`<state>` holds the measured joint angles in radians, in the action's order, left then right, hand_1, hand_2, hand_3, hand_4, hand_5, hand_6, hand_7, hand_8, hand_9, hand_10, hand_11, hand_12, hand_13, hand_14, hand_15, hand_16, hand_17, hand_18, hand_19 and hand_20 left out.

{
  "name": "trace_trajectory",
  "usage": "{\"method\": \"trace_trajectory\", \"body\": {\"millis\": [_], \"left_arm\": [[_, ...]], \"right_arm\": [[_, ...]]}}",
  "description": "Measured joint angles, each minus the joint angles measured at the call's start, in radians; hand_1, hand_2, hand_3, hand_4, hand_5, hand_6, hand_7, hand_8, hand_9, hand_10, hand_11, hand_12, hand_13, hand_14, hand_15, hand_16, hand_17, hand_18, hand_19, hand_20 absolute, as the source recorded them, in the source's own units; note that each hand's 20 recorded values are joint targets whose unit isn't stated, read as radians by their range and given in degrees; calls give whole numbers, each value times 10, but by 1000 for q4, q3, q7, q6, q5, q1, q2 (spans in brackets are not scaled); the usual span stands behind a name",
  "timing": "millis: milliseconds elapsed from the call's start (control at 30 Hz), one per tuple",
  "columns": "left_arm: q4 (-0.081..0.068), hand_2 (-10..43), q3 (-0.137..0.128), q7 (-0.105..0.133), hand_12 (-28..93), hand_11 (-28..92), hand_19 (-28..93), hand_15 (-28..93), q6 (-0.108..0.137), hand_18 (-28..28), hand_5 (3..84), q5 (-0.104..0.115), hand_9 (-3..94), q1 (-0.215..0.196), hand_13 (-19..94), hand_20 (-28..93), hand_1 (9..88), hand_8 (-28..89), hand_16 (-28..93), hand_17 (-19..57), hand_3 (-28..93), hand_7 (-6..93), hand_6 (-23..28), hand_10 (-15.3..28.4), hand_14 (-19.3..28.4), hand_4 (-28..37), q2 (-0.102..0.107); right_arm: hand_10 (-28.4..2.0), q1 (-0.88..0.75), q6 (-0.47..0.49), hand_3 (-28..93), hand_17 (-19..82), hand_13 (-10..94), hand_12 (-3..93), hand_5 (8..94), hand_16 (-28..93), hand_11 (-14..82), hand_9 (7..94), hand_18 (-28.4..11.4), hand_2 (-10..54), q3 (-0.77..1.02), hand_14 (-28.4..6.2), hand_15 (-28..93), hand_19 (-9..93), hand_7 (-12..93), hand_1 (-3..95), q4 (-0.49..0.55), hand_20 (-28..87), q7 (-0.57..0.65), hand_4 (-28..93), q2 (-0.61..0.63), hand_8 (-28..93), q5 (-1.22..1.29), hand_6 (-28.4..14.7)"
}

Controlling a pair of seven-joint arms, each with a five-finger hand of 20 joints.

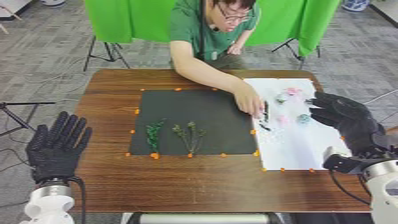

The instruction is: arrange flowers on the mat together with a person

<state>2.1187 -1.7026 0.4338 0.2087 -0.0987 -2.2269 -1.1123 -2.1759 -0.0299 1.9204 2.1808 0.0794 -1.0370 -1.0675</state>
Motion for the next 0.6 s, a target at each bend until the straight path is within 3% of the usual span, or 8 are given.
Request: {"method": "trace_trajectory", "body": {"millis": [600], "left_arm": [[1,136,5,3,76,212,395,298,13,155,505,16,436,0,326,105,280,-102,-72,-66,759,150,90,139,148,-283,1]], "right_arm": [[-135,0,-4,818,91,363,155,453,246,57,447,-199,95,-19,-165,100,330,169,189,0,146,5,-240,-1,-118,3,-32]]}}
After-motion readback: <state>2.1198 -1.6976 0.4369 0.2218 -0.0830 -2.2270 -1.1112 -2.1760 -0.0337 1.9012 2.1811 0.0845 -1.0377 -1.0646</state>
